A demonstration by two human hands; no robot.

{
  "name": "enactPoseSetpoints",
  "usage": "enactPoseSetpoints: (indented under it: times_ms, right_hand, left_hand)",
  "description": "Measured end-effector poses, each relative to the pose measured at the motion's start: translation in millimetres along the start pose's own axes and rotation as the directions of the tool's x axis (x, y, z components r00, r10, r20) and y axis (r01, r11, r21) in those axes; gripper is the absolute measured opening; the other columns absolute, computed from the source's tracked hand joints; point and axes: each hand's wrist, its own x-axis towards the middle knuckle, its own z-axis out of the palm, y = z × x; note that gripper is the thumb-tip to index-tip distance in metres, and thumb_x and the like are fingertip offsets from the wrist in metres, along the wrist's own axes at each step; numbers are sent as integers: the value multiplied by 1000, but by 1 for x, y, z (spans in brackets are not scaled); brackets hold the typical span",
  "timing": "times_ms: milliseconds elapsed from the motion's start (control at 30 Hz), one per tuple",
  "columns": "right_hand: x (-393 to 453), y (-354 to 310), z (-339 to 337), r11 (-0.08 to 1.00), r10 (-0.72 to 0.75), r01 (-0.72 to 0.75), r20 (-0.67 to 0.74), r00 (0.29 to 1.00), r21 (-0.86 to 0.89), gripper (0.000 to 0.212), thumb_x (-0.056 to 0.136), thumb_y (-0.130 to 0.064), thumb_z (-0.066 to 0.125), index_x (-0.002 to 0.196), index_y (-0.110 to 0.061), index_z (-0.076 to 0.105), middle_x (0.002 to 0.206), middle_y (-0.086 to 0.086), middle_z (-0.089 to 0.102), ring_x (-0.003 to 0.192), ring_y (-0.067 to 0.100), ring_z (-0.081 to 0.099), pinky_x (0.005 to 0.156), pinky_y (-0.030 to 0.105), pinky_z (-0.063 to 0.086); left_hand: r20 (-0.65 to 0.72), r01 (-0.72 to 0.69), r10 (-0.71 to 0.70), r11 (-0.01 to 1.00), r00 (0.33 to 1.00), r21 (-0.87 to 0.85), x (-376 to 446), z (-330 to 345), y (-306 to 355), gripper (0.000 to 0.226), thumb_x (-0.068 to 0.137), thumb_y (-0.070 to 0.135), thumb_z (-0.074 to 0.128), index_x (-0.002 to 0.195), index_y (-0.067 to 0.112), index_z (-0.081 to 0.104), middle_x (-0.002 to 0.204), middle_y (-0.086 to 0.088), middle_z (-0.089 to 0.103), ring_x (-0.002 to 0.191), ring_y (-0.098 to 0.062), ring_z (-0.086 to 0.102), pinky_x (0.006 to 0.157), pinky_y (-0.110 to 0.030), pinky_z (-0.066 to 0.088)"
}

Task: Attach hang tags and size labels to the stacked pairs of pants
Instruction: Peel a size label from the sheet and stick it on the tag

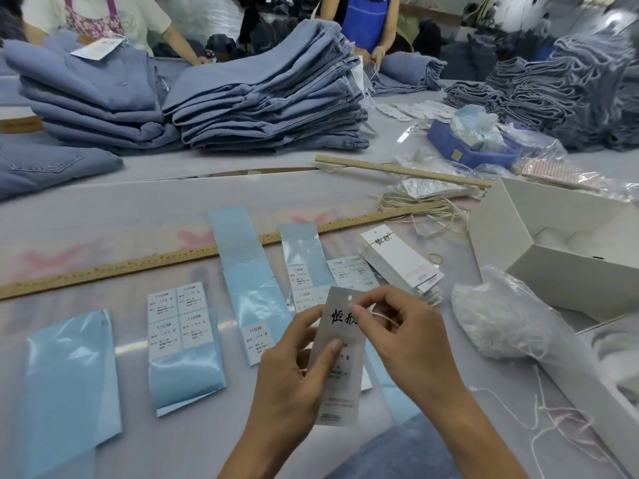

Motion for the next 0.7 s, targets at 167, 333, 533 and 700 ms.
enactPoseSetpoints:
  times_ms: [167,333,533,700]
  right_hand:
    - [1,1,0,1000,-8,8,-32,999,-9,16,89,-18,77,78,-26,69,59,-14,55,54,5,50,56,9,37]
    - [-1,-3,-1,999,-46,46,18,999,-8,15,89,-17,76,81,-28,69,74,-14,66,71,7,62,63,10,44]
    - [-2,-2,-1,998,-53,56,84,995,-36,10,91,-21,74,85,-28,70,80,-15,69,82,10,66,65,19,53]
    - [-1,-1,-2,994,-93,97,77,993,-55,13,88,-15,76,87,-27,72,82,-14,70,82,14,68,69,22,54]
  left_hand:
    - [40,31,-30,1000,999,-6,0,-1,1,38,97,25,68,113,59,60,109,24,72,84,-14,75,63,-30,61]
    - [142,47,-44,999,989,-15,-2,0,2,41,89,25,64,118,53,56,114,13,73,97,-21,73,71,-41,63]
    - [194,-28,18,998,981,50,-3,-6,2,62,84,18,60,130,58,46,123,19,68,119,-8,63,86,-22,56]
    - [137,-37,49,996,989,-83,-1,-8,8,42,90,25,57,128,40,64,132,14,64,127,-11,58,94,-27,54]
